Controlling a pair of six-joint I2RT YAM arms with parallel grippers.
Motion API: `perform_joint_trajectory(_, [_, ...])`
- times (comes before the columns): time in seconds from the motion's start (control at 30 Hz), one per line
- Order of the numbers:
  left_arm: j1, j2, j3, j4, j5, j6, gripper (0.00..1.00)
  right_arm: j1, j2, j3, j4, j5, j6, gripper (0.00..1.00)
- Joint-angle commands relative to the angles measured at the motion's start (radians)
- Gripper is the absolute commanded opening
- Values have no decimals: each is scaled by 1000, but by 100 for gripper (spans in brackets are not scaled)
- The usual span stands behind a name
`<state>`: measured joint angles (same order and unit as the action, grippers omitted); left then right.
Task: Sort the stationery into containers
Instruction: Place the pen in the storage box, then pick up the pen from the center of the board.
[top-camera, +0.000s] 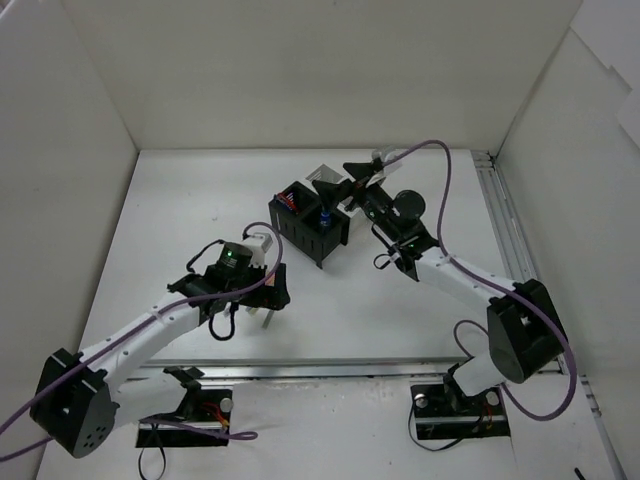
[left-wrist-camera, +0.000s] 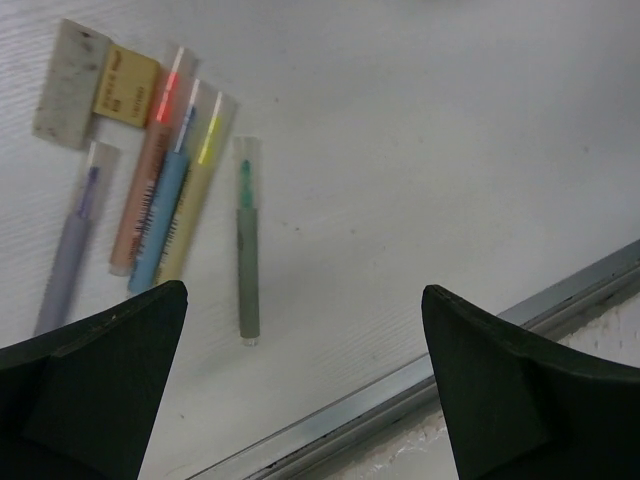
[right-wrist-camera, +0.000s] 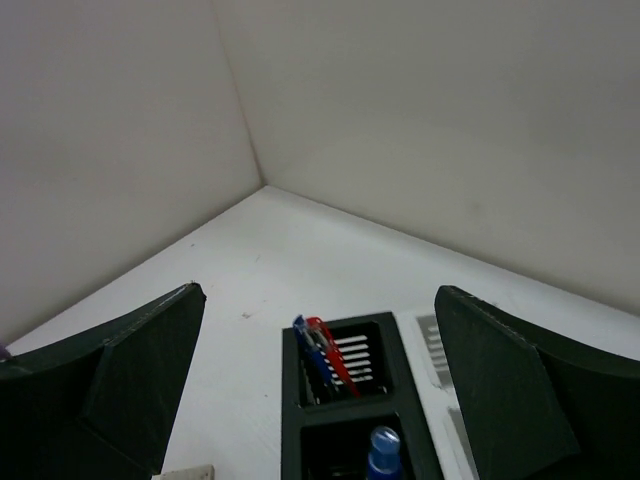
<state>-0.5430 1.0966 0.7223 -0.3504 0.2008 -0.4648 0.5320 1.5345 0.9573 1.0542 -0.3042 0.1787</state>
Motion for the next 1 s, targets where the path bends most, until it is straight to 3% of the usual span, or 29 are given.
perform_joint_trajectory(0.0, [-67,64,25,44,-30,9,100,-41,-152,-116,78,183,71,98])
perform_joint_trajectory(0.13, [-106,166,34,54,-55,-9,99,-56,-315,-287,29,299,59,98])
perform_joint_trajectory(0.23, [-130,230,40,63,-64,-17,99,-64,-460,-339,-66,370,31,98])
perform_joint_trajectory(0.47, [-196,335,89,62,-115,-28,92,-72,-596,-381,-204,493,-18,98])
perform_joint_trajectory(0.57, [-196,364,92,54,-143,-31,86,-72,-631,-384,-255,511,-30,98])
perform_joint_trajectory(0.8, [-196,448,114,73,-166,-25,59,-75,-688,-384,-353,550,-51,98])
perform_joint_trajectory(0.97, [-196,502,175,36,-166,-12,47,-76,-717,-376,-418,574,-64,98])
